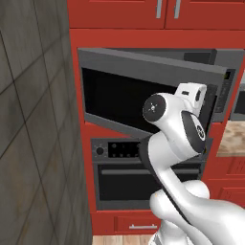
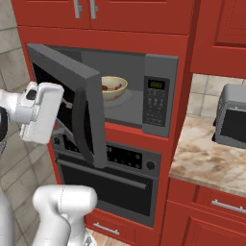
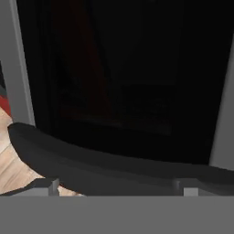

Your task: Place the bowl containing the hot dog and steak in the microwave. Close the microwave door and press the start button to microwave the meal.

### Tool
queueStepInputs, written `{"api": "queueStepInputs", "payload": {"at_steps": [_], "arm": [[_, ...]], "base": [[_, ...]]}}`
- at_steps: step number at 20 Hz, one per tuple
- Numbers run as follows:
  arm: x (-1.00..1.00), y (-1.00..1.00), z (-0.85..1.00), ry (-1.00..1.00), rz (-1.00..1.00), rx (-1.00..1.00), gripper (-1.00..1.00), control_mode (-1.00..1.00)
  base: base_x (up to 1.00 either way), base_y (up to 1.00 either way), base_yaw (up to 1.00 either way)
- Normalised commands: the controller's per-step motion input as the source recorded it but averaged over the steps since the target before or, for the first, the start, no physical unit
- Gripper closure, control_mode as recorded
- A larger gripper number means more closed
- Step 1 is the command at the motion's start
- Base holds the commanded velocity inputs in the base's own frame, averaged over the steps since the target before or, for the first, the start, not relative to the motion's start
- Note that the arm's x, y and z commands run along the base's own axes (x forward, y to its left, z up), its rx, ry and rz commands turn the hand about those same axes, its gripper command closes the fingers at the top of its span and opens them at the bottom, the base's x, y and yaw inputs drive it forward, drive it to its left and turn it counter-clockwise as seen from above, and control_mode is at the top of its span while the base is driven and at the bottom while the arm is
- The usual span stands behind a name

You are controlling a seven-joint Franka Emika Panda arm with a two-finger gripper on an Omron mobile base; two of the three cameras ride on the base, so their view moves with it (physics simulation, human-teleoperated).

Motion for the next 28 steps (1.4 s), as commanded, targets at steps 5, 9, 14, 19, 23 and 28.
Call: {"api": "queueStepInputs", "payload": {"at_steps": [5,9,14,19,23,28], "arm": [[0.79,0.0,0.0,0.0,0.0,-0.06,-1.0,-1.0],[0.82,0.0,0.0,0.0,0.0,-0.02,-1.0,-1.0],[0.93,-0.04,0.0,-0.03,0.03,0.0,-1.0,-1.0],[0.87,-0.11,-0.04,-0.12,0.11,0.0,-1.0,-1.0],[0.72,-0.12,-0.06,-0.23,0.17,0.0,-1.0,-1.0],[0.65,-0.12,-0.12,-0.26,0.22,0.0,-1.0,-1.0]], "base": [[0.0,0.0,0.0],[0.0,0.0,0.0],[0.0,0.0,0.0],[0.0,0.0,0.0],[0.0,0.0,0.0],[0.0,0.0,0.0]]}}
